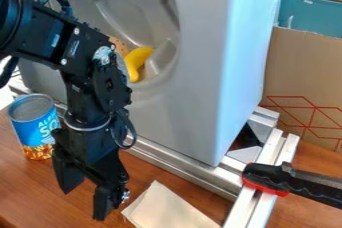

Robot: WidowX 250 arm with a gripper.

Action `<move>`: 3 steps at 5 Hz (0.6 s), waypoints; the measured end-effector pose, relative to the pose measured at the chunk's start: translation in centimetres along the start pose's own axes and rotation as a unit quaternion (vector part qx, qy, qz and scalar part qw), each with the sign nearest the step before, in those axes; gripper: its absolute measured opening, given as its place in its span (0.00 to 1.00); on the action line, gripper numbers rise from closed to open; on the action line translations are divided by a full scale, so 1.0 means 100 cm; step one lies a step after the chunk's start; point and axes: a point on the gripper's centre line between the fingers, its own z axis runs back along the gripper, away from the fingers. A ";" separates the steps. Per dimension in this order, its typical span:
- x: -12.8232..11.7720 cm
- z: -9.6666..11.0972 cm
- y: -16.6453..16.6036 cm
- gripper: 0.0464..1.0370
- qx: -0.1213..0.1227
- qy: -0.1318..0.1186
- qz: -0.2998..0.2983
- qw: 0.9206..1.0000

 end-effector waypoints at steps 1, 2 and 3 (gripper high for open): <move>-0.001 -0.003 -0.001 0.96 -0.002 0.006 -0.001 1.000; 0.011 -0.005 -0.023 0.96 -0.024 -0.030 -0.064 0.997; 0.026 -0.017 -0.047 0.96 -0.040 -0.032 -0.098 0.994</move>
